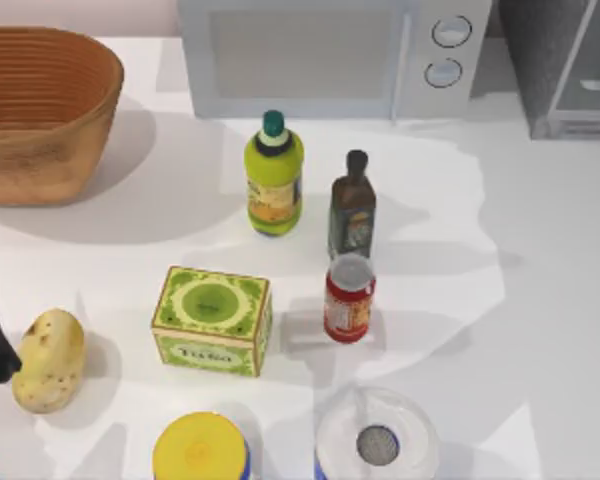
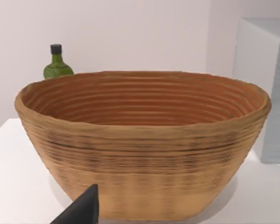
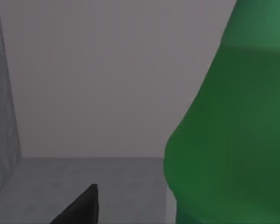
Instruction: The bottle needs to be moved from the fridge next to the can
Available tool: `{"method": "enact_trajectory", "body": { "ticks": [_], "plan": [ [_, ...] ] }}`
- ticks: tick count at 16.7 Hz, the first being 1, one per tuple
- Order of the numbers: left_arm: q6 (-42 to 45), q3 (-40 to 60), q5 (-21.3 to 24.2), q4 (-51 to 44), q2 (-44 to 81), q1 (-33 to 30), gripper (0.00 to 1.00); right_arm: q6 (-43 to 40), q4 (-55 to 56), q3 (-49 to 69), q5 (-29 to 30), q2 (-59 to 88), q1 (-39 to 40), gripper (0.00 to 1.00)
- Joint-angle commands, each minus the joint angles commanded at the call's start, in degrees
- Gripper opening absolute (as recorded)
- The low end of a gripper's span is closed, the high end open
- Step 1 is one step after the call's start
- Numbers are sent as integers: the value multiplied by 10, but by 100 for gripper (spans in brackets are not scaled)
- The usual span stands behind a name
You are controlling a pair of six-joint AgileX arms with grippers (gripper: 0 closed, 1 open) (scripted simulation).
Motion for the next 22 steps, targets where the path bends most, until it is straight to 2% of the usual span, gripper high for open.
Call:
{"method": "enact_trajectory", "body": {
  "ticks": [4,17,22],
  "plan": [
    [0,0,0,0,0,0,100,0,-3,5,0,2,0,100],
    [0,0,0,0,0,0,100,0,-3,5,0,2,0,2],
    [0,0,0,0,0,0,100,0,-3,5,0,2,0,0]
  ]
}}
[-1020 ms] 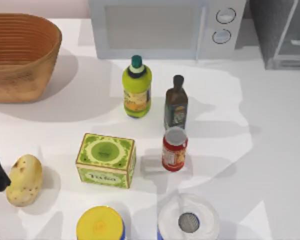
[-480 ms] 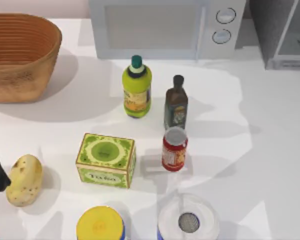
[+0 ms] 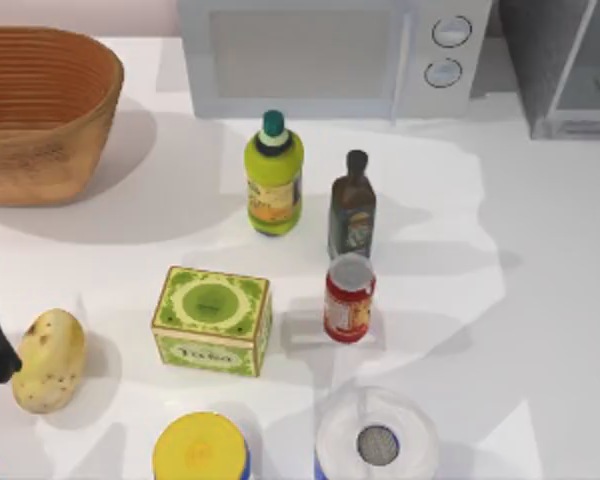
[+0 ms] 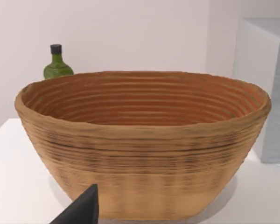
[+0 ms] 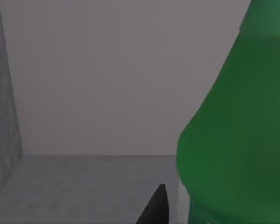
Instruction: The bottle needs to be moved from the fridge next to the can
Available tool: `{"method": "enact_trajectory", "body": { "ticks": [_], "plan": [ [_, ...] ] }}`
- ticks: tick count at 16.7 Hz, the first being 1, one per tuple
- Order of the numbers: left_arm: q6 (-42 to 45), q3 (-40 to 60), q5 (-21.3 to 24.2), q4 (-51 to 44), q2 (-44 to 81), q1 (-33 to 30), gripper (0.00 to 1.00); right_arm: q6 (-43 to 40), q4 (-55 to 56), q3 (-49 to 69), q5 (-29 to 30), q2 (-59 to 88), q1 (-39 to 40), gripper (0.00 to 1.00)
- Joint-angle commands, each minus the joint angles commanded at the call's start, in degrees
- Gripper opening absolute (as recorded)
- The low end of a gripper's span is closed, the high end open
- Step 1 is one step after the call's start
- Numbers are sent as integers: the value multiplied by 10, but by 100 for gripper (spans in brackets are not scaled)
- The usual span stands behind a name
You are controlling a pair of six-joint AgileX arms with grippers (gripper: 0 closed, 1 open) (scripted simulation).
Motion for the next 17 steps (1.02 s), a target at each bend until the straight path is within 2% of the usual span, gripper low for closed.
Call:
{"method": "enact_trajectory", "body": {
  "ticks": [5,12,17],
  "plan": [
    [0,0,0,0,0,0,100,1,-2,0,0,-2,-2,0],
    [0,0,0,0,0,0,100,2,-86,18,-1,-69,-2,0],
    [0,0,0,0,0,0,100,2,-85,15,-1,-68,-2,0]
  ]
}}
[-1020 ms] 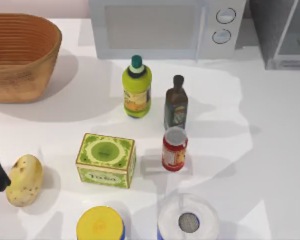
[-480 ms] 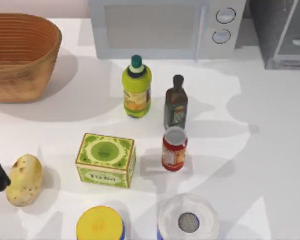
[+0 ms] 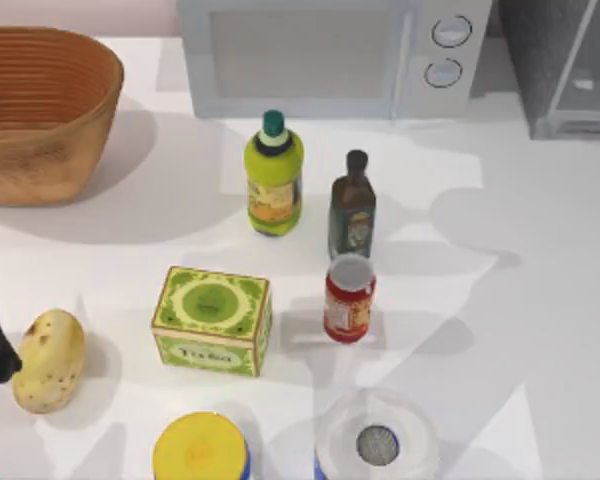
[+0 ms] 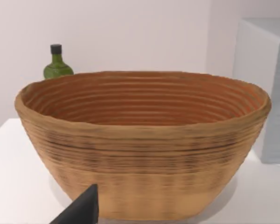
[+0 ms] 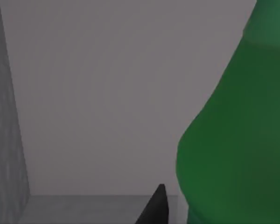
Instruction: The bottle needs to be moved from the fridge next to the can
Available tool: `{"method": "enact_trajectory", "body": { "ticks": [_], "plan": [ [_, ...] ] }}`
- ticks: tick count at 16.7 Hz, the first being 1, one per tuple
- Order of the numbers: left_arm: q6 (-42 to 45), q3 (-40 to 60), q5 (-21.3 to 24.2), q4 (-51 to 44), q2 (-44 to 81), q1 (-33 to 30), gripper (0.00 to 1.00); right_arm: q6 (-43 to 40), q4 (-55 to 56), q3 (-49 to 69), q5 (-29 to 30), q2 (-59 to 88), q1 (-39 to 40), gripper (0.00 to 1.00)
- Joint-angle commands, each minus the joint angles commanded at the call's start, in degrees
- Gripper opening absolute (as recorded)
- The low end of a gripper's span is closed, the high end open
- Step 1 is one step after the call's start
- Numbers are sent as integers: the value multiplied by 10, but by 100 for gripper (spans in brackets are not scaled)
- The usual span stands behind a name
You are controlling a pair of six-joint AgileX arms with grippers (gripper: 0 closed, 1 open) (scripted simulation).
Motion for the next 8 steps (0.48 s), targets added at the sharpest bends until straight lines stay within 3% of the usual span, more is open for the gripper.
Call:
{"method": "enact_trajectory", "body": {
  "ticks": [4,8],
  "plan": [
    [0,0,0,0,0,0,100,0,25,-64,-7,-44,-10,0],
    [0,0,0,0,0,0,100,1,73,-212,-25,-127,-23,0]
  ]
}}
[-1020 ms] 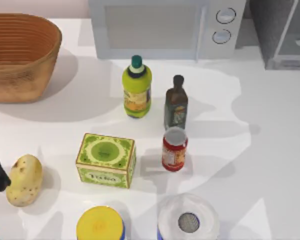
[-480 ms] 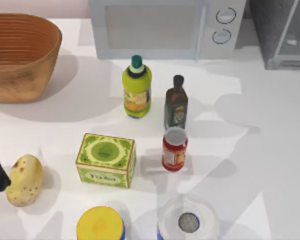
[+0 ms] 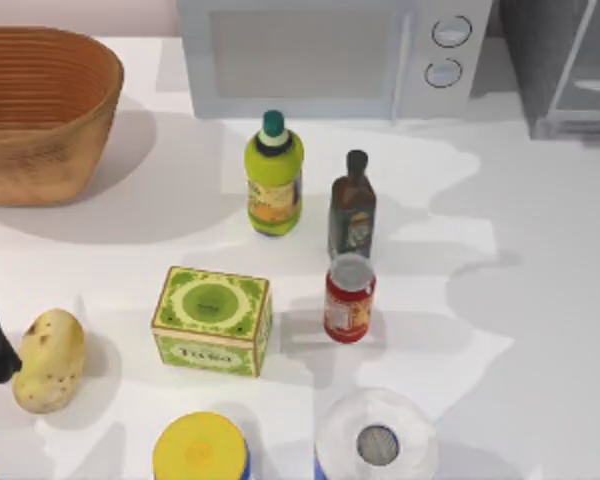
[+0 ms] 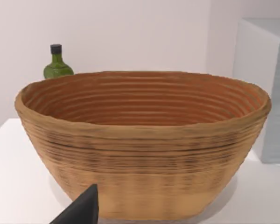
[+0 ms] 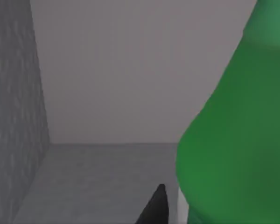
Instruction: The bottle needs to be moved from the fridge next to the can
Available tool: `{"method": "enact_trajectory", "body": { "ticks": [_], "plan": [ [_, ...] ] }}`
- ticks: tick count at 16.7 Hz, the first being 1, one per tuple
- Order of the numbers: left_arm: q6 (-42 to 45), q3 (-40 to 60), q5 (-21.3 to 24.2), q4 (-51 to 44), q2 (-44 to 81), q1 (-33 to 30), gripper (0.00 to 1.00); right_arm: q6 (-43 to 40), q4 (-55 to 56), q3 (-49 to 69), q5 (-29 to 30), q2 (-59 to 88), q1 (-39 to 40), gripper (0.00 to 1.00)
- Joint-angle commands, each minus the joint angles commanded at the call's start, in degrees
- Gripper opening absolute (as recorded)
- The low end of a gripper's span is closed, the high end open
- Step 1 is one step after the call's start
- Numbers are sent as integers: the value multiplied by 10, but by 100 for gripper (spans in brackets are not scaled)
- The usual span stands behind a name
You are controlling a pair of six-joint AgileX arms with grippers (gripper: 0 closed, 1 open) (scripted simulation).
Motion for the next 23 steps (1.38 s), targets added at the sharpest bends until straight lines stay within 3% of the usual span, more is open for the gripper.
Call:
{"method": "enact_trajectory", "body": {
  "ticks": [5,13,17,23],
  "plan": [
    [0,0,0,0,0,0,100,1,55,-140,-18,-92,-16,0],
    [0,0,0,0,0,0,100,4,74,-162,1,-97,5,0],
    [0,0,0,0,0,0,100,13,124,-214,106,-89,115,0],
    [0,0,0,0,0,0,100,27,212,-338,352,-98,381,0]
  ]
}}
